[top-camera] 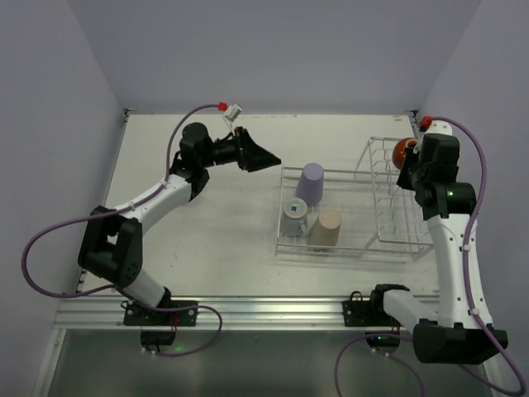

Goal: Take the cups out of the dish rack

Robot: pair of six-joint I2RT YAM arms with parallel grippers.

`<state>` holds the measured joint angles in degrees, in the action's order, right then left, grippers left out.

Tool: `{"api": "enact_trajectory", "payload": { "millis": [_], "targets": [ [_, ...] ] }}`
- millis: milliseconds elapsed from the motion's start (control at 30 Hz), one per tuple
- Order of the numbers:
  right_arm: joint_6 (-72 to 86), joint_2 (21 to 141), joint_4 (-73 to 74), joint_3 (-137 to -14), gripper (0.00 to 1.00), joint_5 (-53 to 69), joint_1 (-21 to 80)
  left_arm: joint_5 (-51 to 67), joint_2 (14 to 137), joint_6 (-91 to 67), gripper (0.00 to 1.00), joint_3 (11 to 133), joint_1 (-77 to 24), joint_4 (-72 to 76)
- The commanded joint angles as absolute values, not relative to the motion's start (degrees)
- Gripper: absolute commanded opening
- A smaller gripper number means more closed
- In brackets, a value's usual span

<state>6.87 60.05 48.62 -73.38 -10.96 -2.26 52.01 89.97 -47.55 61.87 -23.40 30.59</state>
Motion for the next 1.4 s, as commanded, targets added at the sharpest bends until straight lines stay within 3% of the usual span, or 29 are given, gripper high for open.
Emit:
{"api": "enact_trajectory", "payload": {
  "millis": [0, 167, 500, 733, 867, 1167, 1367],
  "targets": [
    [7.7, 58.2, 45.3, -77.3, 0.0, -11.3, -2.3, 51.5, 91.7, -51.5, 0.8, 62.4, -23.8, 32.3],
    [11.0, 56.1, 45.4, -79.3, 0.0, -7.0, -2.4, 52.2, 91.4, -60.9, 0.79, 60.7, -23.8, 42.2],
    [24.8, 46.4, 34.9, -72.3, 0.0, 16.3, -2.3, 51.9, 86.5, -80.2, 0.78, 57.7, -26.2, 57.8],
    [38.2, 39.8, 17.4, -57.2, 0.0, 36.1, -2.3, 48.2, 84.4, -92.0, 0.76, 54.8, -28.1, 65.8],
    [46.9, 39.4, 0.1, -49.0, 0.0, 47.3, -2.3, 46.0, 84.5, -94.0, 0.76, 54.5, -29.5, 69.4],
    [61.8, 38.0, -21.6, -38.3, 0.0, 50.3, -1.0, 42.5, 87.1, -93.6, 0.75, 53.4, -33.4, 70.7],
    [60.6, 38.6, -20.2, -38.9, 0.0, 47.2, 3.6, 40.1, 89.3, -94.9, 0.75, 53.0, -35.7, 72.8]
  ]
}}
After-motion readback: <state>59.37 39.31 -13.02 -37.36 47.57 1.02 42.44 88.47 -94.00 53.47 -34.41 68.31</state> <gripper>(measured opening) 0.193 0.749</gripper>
